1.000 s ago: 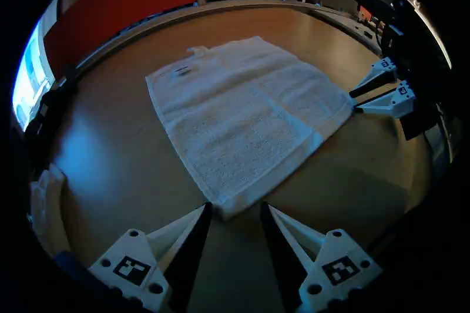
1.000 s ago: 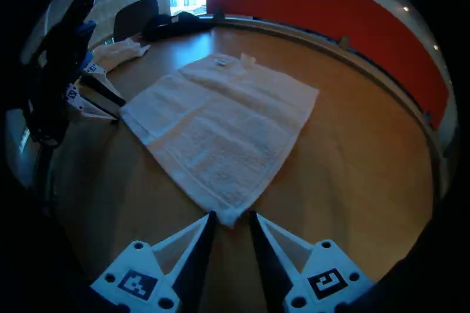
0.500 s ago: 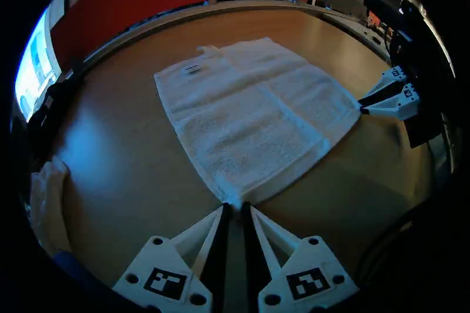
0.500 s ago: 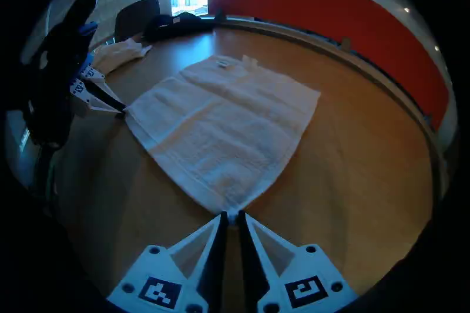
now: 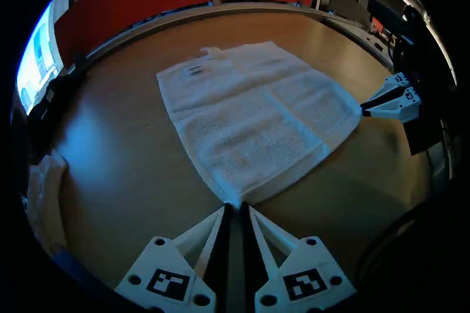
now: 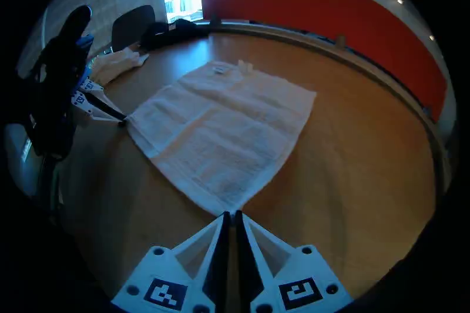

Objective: Fold towel

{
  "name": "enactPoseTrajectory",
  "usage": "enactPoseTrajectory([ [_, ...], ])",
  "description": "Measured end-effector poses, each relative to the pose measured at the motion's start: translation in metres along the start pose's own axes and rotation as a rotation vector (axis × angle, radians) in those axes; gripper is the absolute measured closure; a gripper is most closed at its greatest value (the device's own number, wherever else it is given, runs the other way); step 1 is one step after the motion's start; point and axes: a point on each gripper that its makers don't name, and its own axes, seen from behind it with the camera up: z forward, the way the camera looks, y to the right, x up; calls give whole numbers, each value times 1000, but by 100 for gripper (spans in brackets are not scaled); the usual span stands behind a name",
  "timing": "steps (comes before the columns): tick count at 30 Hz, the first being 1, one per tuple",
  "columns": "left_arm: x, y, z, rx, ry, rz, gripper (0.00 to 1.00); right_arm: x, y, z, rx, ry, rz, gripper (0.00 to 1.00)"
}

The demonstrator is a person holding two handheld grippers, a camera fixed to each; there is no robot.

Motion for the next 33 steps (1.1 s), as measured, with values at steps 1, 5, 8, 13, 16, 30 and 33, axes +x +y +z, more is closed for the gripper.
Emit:
enactPoseTrajectory([
  [1,1,1,-1,0,1,1,87,0,0,-1,1,1,0,93],
  [5,4,2,-4,1,8,3,87,4,0,-5,4,11,0,93],
  [8,9,3,-8,1,16,-5,87,9,1,-10,4,24,1,93],
  [13,19,4,-20,3,30,-24,87,22,2,-22,2,53,-6,93],
  [16,24,4,-28,4,40,-34,87,32,2,-31,0,73,-11,93],
  [30,44,15,-73,-11,73,-77,87,64,-4,-81,3,131,-14,93],
  [33,47,17,-82,-13,79,-89,87,64,-7,-89,10,126,-11,93],
])
